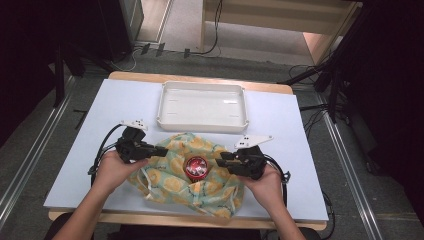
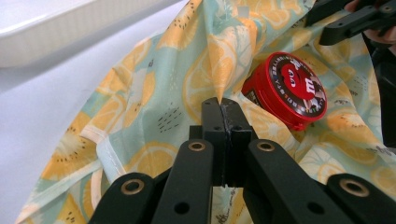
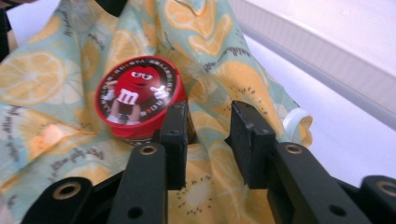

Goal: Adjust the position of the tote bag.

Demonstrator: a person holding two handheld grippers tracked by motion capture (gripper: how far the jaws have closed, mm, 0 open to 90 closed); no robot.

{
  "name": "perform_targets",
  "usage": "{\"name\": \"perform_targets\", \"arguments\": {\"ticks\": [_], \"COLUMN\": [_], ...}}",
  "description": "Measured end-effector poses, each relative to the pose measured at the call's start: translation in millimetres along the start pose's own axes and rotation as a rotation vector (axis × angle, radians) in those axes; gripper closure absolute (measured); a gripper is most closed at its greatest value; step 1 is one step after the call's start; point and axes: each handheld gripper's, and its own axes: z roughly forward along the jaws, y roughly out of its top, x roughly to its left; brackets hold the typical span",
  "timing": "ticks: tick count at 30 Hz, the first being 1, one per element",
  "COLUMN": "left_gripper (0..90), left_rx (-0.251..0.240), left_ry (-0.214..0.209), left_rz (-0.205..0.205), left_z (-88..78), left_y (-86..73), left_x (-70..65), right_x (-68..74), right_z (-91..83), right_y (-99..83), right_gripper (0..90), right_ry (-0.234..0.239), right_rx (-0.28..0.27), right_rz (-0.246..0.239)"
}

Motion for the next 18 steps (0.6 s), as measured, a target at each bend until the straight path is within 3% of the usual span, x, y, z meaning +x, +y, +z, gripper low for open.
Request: {"name": "perform_targets", "arguments": {"ticks": [8, 11, 15, 18], "left_gripper": [90.0, 90.0, 90.0, 90.0], "left_rx": [-0.005, -0.007, -0.008, -0.01], "left_ry": [-0.004, -0.001, 0.006, 0.008], "left_rz": [-0.006, -0.011, -0.018, -0.025], "left_z": [-2.3, -3.9, -7.6, -13.7], "left_y": [-1.9, -2.9, -4.6, -7.7], "left_x": [-0.6, 0.1, 0.7, 2.7], "right_x": [-6.5, -7.4, -7.9, -10.1], "right_z": [19.5, 25.8, 31.1, 27.7], "right_y": [-2.5, -3.8, -6.7, -7.2], "right_gripper": [62.7, 68.7, 88.1, 90.0], "right_ry": [-0.029, -0.039, -0.059, -0.072], "right_rx": [0.046, 0.064, 0.106, 0.104], "right_rz": [-0.025, -0.034, -0.048, -0.04]}}
